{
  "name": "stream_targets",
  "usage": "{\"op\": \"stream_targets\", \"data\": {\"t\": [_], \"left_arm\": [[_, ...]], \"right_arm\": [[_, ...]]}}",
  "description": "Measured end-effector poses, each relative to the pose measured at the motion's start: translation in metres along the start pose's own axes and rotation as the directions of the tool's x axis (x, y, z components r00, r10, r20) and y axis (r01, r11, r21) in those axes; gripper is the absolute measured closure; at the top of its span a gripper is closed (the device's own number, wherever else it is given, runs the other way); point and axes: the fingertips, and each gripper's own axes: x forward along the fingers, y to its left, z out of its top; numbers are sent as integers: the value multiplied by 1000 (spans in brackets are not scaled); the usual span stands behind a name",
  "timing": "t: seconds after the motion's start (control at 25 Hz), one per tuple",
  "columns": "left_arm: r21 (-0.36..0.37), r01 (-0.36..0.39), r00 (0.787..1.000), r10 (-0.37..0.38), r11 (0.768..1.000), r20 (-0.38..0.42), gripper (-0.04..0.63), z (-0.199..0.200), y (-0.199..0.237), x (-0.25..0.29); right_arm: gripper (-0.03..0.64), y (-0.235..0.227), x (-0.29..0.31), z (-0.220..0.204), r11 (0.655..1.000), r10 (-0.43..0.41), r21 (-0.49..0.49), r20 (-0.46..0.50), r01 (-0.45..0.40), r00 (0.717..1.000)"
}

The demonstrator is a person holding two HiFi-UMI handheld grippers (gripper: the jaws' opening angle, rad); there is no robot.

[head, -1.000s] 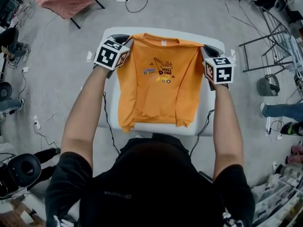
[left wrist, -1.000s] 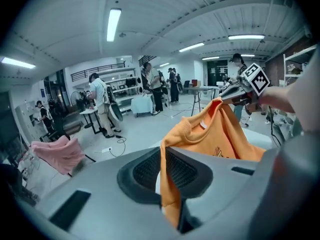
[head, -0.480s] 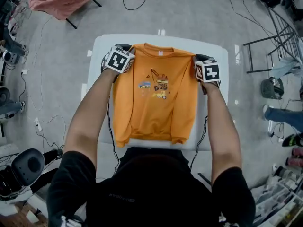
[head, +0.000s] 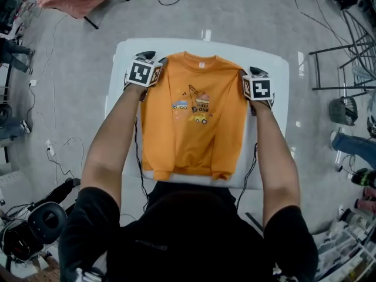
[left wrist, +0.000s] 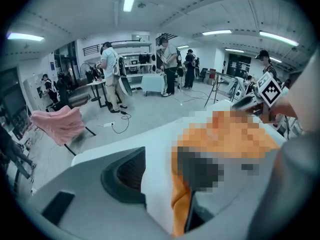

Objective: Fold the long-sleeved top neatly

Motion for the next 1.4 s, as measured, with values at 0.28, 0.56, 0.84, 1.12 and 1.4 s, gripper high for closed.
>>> {"op": "stream_targets", "data": {"t": [0.28,0.56,0.84,1.12,1.4], "left_arm": [[-51,-40,998,42,998,38,407,-7,22,-47],[-49,17,998,-14,999,68,407,-28,3,-89],[134,128,988,-137,983,64,407,-86,-63,-152],[196,288,955,-297,937,18,407,-180,-128,-210],[194,419,907,-420,887,-37,381,-246,-192,-240]], "right_arm": [[456,5,-23,7,999,44,-11,70,-44,997],[496,11,-74,8,999,-50,16,108,49,993],[512,74,-152,-57,999,-39,7,87,38,995],[491,154,-217,-174,997,-33,71,20,32,999],[421,173,-244,-241,951,-91,300,36,76,995]]}}
